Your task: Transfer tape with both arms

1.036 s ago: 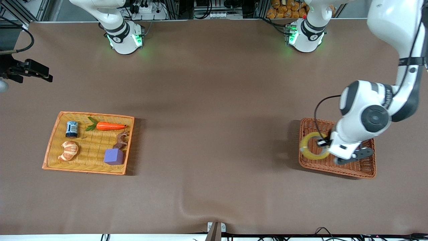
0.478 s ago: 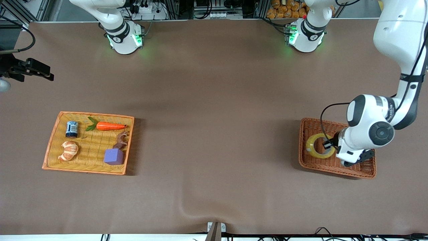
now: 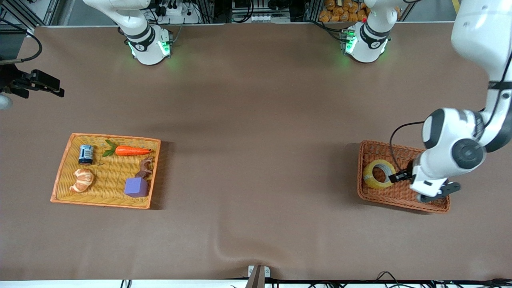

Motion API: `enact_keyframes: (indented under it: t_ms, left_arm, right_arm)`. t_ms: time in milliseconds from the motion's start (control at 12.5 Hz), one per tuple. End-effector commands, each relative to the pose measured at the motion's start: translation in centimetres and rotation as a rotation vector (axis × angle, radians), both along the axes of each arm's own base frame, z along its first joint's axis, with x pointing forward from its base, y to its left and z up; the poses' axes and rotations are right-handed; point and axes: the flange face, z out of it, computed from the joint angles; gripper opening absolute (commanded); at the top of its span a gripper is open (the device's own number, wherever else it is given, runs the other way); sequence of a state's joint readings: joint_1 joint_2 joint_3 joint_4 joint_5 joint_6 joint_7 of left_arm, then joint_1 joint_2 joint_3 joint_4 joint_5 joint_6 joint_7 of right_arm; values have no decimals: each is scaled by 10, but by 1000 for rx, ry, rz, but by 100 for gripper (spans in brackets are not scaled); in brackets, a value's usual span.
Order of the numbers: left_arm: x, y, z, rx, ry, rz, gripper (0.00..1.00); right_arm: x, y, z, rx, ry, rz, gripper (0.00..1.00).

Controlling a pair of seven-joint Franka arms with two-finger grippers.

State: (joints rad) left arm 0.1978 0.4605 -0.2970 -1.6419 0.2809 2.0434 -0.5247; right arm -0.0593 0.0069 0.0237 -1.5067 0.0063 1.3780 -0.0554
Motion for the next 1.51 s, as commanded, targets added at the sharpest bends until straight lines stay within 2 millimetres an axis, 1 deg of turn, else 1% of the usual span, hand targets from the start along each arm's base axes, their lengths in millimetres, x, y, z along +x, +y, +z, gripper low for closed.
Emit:
enact_keyframes:
  t_ms: [0,80,159,239,319,399,478,558,638,717,797,957,1196,1275,1435]
  left_arm:
    - [-14,-20,103,54,-60,-161,100]
    - [-19,-18,135,66,-82,-227,100]
    - [-27,-19,163,74,-113,-275,100]
    - [-36,-22,183,85,-114,-333,100]
    - [-50,-28,202,77,-96,-342,100]
    - [-63,-31,215,43,-76,-321,100]
    - [-72,-34,230,9,-86,-310,100]
    - [-80,-37,240,-26,-88,-293,100]
    - [-88,-44,250,-49,-82,-298,100]
    - [-92,-46,261,-43,-99,-302,100]
    - [-95,-28,267,-48,-101,-271,100]
    - [-109,-26,272,-99,-46,-242,100]
    - [-107,-20,280,-103,-61,-237,100]
    - [-106,-17,291,-103,-82,-229,100]
    - [-106,-17,294,-101,-80,-232,100]
  right_arm:
    - [4,7,7,6,-37,7,100]
    - [5,6,8,5,-53,5,100]
    - [5,7,8,5,-53,6,100]
    - [5,7,8,5,-53,6,100]
    - [5,7,7,5,-51,6,100]
    - [5,7,7,6,-50,6,100]
    - [5,7,7,7,-48,6,100]
    - [5,7,7,12,-48,7,100]
    - [5,7,7,12,-48,7,100]
    - [5,7,6,12,-47,8,100]
    - [5,4,6,14,-50,22,100]
    - [5,1,4,16,-46,32,100]
    - [5,1,3,16,-45,32,100]
    - [5,1,3,16,-45,32,100]
    - [5,1,2,16,-42,32,100]
